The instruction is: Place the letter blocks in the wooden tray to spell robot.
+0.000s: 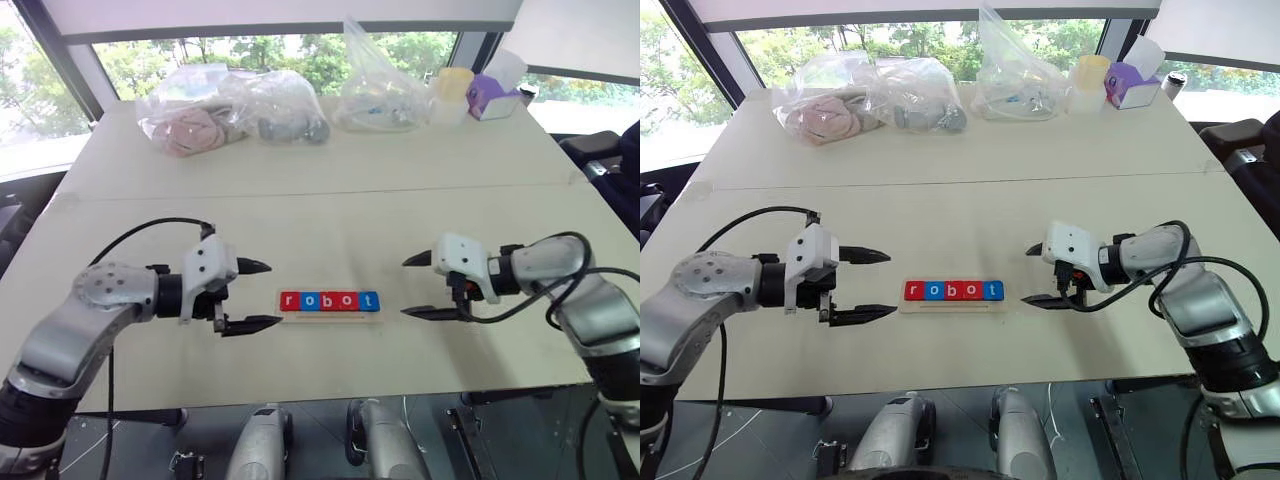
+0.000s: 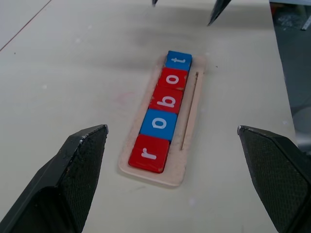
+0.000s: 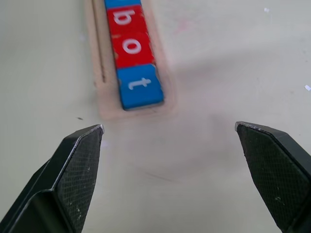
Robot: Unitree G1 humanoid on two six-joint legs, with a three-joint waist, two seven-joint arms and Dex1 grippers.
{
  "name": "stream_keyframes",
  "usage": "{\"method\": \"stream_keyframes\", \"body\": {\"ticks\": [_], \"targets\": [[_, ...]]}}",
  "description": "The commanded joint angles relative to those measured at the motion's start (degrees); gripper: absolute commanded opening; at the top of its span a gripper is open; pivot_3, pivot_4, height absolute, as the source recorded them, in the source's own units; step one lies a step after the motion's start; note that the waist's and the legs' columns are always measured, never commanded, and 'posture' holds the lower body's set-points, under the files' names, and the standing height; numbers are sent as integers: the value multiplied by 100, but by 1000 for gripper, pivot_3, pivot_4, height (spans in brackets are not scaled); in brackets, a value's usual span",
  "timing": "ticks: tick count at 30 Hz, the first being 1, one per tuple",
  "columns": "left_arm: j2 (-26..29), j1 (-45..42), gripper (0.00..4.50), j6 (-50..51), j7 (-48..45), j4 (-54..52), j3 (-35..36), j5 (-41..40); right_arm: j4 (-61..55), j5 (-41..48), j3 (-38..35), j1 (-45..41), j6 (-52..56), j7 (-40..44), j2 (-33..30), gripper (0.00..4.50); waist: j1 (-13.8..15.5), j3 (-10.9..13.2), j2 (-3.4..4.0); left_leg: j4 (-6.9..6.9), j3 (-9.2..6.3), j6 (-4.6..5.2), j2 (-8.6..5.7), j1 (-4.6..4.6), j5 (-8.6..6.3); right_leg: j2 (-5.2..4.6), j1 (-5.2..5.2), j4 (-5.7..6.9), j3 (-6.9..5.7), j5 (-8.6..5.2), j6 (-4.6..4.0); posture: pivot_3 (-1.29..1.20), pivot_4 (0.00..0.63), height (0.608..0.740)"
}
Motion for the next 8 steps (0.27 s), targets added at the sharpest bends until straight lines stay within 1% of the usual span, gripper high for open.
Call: {"method": "stream_keyframes", "body": {"ticks": [1, 4, 8], "targets": [[90, 72, 4500, 13, 44, -250, 257, -98, -707, 511, -543, 227, 592, -157, -208, 4468, 5, 0, 0, 0, 0, 0, 0, -1, 0, 0, 0, -1, 0, 0, 0, 0, 150, 740], [108, 236, 4500, -66, 28, -267, 335, -87, -1146, 861, -856, 516, 1052, -330, -293, 4468, 12, 0, 0, 0, 0, -1, 1, -2, -1, -2, 1, -3, 0, -1, 0, 0, 150, 740], [111, 299, 4500, -134, -1, -197, 402, -67, -1426, 1152, -1069, 665, 1398, -596, -296, 4468, 11, 0, 0, 1, 1, -1, 0, -4, -1, -3, 0, -7, 0, -1, 0, 0, 150, 740]]}}
